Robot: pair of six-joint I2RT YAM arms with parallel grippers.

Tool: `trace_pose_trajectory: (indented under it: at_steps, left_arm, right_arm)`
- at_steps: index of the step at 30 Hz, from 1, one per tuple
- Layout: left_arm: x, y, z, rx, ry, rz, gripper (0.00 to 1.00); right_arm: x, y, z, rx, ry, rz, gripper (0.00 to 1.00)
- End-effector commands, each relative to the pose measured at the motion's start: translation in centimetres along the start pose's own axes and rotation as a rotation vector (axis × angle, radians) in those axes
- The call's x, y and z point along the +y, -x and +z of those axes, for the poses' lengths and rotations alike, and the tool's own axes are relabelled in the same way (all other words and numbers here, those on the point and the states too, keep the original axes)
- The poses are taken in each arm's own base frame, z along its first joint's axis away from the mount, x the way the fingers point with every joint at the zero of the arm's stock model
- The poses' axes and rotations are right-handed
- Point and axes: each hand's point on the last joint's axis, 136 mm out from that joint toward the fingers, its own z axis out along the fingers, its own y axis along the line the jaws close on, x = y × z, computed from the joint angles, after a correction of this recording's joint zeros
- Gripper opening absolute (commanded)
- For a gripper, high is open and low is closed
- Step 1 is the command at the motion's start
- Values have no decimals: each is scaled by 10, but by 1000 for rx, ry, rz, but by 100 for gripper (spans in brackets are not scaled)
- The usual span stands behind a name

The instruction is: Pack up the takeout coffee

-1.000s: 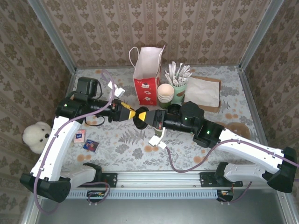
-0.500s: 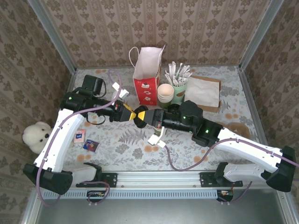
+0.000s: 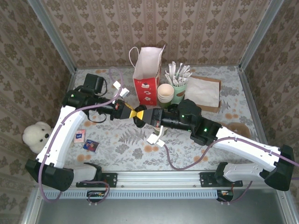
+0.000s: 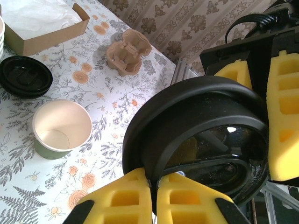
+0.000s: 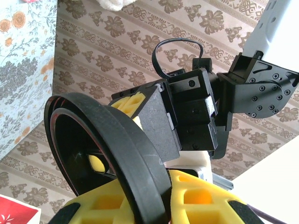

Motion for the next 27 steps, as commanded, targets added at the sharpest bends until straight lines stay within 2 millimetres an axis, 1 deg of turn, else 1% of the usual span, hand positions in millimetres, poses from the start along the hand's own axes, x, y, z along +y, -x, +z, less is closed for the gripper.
trace_pose_trajectory:
  at_steps: [1,4,6,8,9,12,13,15,16,17,18,19,21,23,27]
  left_arm:
    - [-21,10,4,-38,-109,57,0]
    - [-14,13,2,-44,-69,60,0]
    - [-10,14,2,-51,-58,52,0]
    - [-4,15,3,-55,-39,36,0]
    - [0,14,3,-57,-22,32,0]
    - [11,13,0,-67,35,21,0]
    - [15,13,-2,-75,61,18,0]
    - [25,15,-8,-94,115,6,0]
    - [32,16,-11,-102,148,-6,0]
    - [38,16,-14,-111,181,-17,0]
    - [44,16,-16,-116,210,-26,0]
    - [49,15,-17,-122,232,-37,0]
    - [56,15,-19,-130,273,-51,0]
    - [61,15,-22,-144,311,-58,0]
    - [68,12,-27,-172,358,-80,0]
  right_arm:
    - [-25,-3,9,-16,-94,1,0]
    - [-18,-5,12,-14,-75,25,1]
    - [-14,-9,14,-2,-49,73,12]
    - [-5,-12,14,16,4,129,20]
    - [0,-14,15,25,28,153,27]
    - [21,-18,15,65,125,213,53]
    - [29,-21,15,89,165,261,64]
    - [37,-32,12,166,243,475,88]
    - [43,-38,6,212,320,622,99]
    - [52,-43,0,273,393,763,100]
    - [58,-48,-2,333,430,859,100]
    - [68,-51,-7,392,468,929,100]
    - [81,-51,-10,451,488,978,100]
    - [84,-51,-9,473,431,1055,100]
    - [71,-53,-10,485,294,1248,100]
